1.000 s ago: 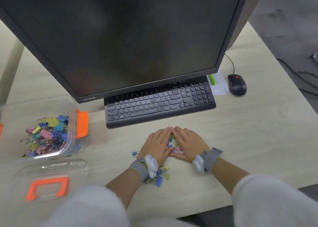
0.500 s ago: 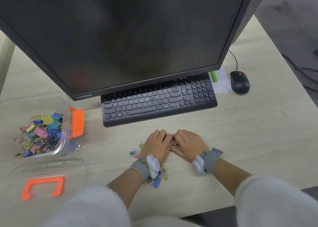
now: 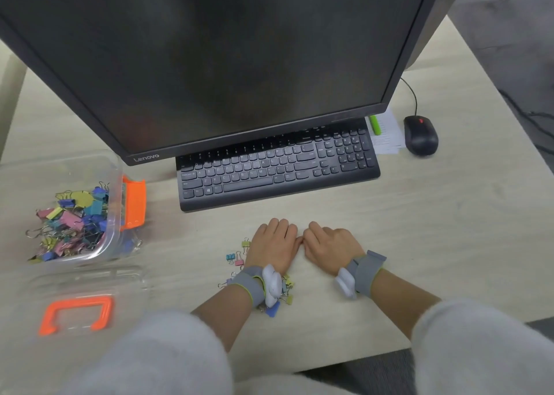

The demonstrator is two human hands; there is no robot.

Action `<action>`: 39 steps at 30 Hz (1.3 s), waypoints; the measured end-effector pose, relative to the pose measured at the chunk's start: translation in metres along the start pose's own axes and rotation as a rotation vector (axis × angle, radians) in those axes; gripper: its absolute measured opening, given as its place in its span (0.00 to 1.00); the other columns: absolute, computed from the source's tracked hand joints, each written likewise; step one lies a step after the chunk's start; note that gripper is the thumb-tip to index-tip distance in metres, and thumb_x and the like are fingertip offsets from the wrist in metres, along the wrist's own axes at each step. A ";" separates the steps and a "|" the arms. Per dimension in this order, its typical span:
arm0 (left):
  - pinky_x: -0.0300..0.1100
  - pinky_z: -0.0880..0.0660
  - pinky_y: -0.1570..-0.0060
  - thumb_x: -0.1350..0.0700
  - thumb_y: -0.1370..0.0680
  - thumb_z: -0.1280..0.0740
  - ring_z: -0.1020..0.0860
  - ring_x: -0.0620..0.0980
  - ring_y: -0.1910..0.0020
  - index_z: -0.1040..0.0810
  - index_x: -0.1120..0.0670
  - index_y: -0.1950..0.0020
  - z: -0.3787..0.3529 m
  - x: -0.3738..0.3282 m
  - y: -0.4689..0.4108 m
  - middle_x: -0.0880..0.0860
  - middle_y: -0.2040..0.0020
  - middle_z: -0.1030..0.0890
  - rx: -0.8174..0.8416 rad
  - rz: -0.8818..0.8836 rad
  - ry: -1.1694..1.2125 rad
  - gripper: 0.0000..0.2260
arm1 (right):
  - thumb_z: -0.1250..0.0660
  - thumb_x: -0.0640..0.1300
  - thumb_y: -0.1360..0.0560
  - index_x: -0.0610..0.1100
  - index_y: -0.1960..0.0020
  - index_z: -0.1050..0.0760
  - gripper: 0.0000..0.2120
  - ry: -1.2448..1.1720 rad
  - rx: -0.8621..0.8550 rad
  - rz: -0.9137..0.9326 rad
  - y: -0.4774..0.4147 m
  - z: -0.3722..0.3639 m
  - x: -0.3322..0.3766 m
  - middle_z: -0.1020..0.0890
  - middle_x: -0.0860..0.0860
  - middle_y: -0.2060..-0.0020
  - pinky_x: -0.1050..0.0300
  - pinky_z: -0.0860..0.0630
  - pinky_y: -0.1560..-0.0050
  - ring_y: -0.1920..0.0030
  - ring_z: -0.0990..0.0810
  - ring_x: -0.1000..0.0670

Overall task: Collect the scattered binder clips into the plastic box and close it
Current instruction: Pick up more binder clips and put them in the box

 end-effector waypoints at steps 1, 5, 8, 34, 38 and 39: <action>0.37 0.30 0.72 0.50 0.26 0.45 0.24 0.51 0.70 0.24 0.53 0.67 0.000 0.000 0.000 0.49 0.69 0.24 0.009 -0.001 -0.004 0.15 | 0.37 0.43 0.33 0.45 0.73 0.28 0.10 0.005 -0.002 0.004 0.000 -0.001 0.001 0.26 0.49 0.75 0.63 0.39 0.85 0.82 0.32 0.49; 0.37 0.30 0.75 0.52 0.31 0.34 0.23 0.51 0.71 0.24 0.54 0.68 0.002 -0.002 -0.002 0.50 0.71 0.24 0.019 0.017 0.003 0.08 | 0.39 0.44 0.30 0.45 0.72 0.28 0.12 -0.001 -0.025 0.004 0.001 -0.003 0.001 0.26 0.49 0.75 0.62 0.41 0.84 0.83 0.32 0.48; 0.36 0.30 0.75 0.54 0.38 0.23 0.23 0.51 0.72 0.24 0.55 0.68 0.006 -0.001 -0.002 0.51 0.72 0.23 0.007 0.069 0.041 0.11 | 0.40 0.43 0.27 0.44 0.69 0.30 0.12 -0.004 -0.039 0.001 0.003 -0.003 0.001 0.27 0.49 0.75 0.62 0.39 0.85 0.83 0.32 0.49; 0.29 0.43 0.82 0.59 0.22 0.37 0.36 0.45 0.85 0.34 0.57 0.66 -0.011 0.066 0.021 0.55 0.71 0.35 0.043 1.181 1.944 0.13 | 0.43 0.45 0.20 0.43 0.64 0.33 0.15 -1.658 0.119 -1.539 0.017 -0.031 -0.008 0.33 0.49 0.75 0.69 0.44 0.82 0.84 0.39 0.57; 0.30 0.44 0.85 0.58 0.20 0.40 0.36 0.44 0.85 0.35 0.57 0.65 0.007 0.061 0.023 0.54 0.70 0.34 0.123 1.171 2.213 0.13 | 0.47 0.44 0.19 0.43 0.65 0.36 0.16 -2.274 0.087 -1.554 -0.022 -0.019 0.033 0.35 0.53 0.83 0.68 0.46 0.88 0.87 0.42 0.58; 0.30 0.44 0.85 0.58 0.20 0.41 0.36 0.43 0.84 0.35 0.57 0.65 0.013 0.062 0.023 0.53 0.70 0.34 0.144 1.152 2.266 0.13 | 0.47 0.44 0.19 0.43 0.65 0.36 0.16 -2.363 0.108 -1.529 -0.033 -0.013 0.042 0.35 0.52 0.84 0.68 0.45 0.88 0.87 0.41 0.58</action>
Point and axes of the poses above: each hand's wrist, its own y-axis away from the middle knuckle, its own z-axis out of the back of the hand, x = y × z, the point moved 8 cm from there along -y, towards the middle knuckle
